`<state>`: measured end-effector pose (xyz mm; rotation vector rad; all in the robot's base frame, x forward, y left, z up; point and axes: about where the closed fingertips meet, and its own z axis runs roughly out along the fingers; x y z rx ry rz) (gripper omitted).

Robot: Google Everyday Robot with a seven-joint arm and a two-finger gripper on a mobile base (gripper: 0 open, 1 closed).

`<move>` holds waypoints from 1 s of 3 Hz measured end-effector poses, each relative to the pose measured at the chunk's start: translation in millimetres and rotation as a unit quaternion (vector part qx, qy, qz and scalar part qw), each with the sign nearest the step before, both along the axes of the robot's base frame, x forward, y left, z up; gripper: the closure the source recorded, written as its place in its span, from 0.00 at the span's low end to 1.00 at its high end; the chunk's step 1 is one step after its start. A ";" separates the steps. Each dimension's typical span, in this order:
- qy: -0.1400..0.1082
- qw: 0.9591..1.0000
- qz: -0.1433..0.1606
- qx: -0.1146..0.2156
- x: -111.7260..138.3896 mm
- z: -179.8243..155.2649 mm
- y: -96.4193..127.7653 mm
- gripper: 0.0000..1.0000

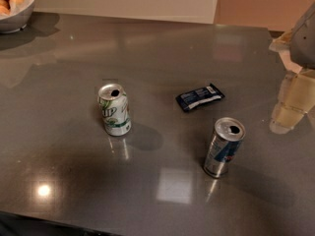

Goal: Move redbull can near 7up can

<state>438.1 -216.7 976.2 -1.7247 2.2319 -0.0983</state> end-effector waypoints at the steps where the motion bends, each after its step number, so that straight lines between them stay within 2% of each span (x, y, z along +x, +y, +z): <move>1: 0.000 1.000 0.000 0.000 0.0 0.0 0.0 0.00; 2: 0.025 0.999 0.036 0.019 -5.6 -6.4 8.9 0.00; 3: 0.053 0.992 0.095 0.061 -20.9 -17.9 30.7 0.00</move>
Offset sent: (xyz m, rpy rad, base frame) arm -0.0200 0.0211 -0.0214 0.1054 0.1725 0.2060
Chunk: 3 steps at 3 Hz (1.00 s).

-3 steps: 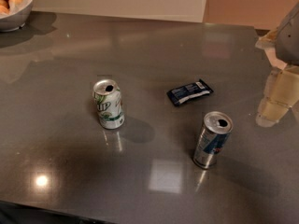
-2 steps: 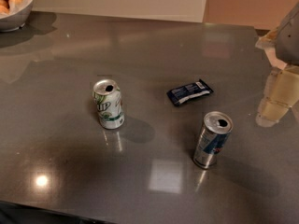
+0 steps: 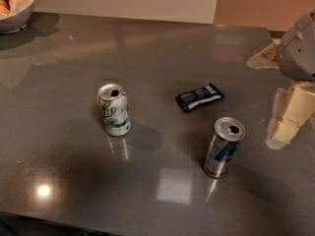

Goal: Move redbull can near 7up can

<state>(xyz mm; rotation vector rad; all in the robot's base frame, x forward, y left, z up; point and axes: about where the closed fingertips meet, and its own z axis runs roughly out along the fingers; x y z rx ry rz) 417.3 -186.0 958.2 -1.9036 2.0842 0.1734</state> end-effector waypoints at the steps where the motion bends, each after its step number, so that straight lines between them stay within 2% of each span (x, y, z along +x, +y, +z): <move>1: 0.015 0.999 0.041 0.031 -14.8 -12.6 19.5 0.00; 2: 0.022 0.996 0.068 0.057 -31.5 -23.5 37.1 0.00; 3: 0.023 0.994 0.080 0.067 -40.2 -33.4 45.1 0.00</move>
Offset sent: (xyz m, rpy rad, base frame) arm -0.0553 0.0543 -0.0417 0.1729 0.0906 0.2045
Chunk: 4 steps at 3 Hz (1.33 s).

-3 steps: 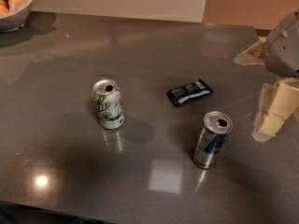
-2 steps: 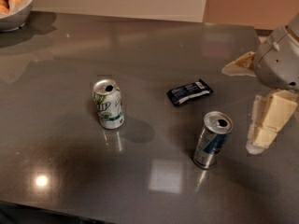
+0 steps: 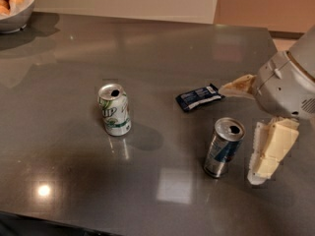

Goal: Move redbull can near 7up can

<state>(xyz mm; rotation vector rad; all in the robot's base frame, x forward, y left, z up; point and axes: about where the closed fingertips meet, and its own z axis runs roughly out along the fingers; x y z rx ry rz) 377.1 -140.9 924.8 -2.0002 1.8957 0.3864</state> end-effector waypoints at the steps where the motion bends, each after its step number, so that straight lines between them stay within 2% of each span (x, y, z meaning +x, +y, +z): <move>1: -0.002 1.000 0.002 0.008 -4.0 -6.3 2.6 0.18; 3: -0.003 1.000 0.003 0.015 -6.4 -3.6 8.6 0.65; 4: -0.004 1.000 0.001 0.009 -2.5 10.2 23.2 0.87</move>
Offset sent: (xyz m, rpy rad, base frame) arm -0.0080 0.0041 -0.0127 0.0435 0.0088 0.0085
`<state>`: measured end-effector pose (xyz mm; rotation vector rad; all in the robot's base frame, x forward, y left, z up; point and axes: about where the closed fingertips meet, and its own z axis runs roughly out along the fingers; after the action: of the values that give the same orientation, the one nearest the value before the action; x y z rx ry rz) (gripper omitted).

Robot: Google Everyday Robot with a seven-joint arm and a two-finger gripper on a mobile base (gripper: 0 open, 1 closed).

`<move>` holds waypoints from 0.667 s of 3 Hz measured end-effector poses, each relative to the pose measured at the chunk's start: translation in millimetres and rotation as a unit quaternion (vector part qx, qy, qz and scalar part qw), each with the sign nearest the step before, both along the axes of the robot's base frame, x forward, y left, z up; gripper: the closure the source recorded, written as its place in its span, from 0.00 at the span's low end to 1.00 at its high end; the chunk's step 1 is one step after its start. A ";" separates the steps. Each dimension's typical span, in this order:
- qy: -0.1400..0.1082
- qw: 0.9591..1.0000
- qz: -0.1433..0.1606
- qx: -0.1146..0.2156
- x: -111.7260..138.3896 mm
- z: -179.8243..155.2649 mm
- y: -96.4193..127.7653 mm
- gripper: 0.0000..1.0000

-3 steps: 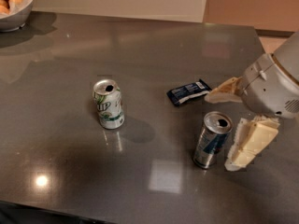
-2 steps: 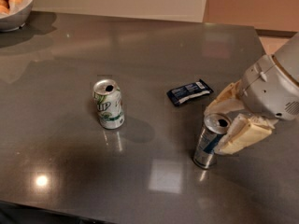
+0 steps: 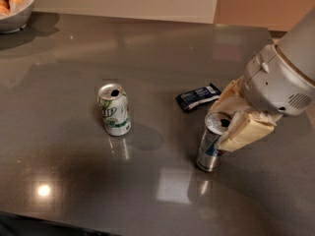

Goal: Move redbull can near 7up can

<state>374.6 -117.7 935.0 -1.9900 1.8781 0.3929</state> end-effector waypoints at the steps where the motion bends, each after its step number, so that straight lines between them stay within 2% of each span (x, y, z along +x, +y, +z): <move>1: 0.001 1.000 0.003 0.000 6.6 17.5 31.2 1.00; 2: 0.002 1.000 -0.002 0.010 16.0 28.1 63.3 1.00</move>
Offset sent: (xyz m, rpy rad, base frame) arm 0.0297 0.1008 0.0357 0.0477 0.0263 -0.0209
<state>390.6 -54.5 963.1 -1.9724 1.8728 0.4131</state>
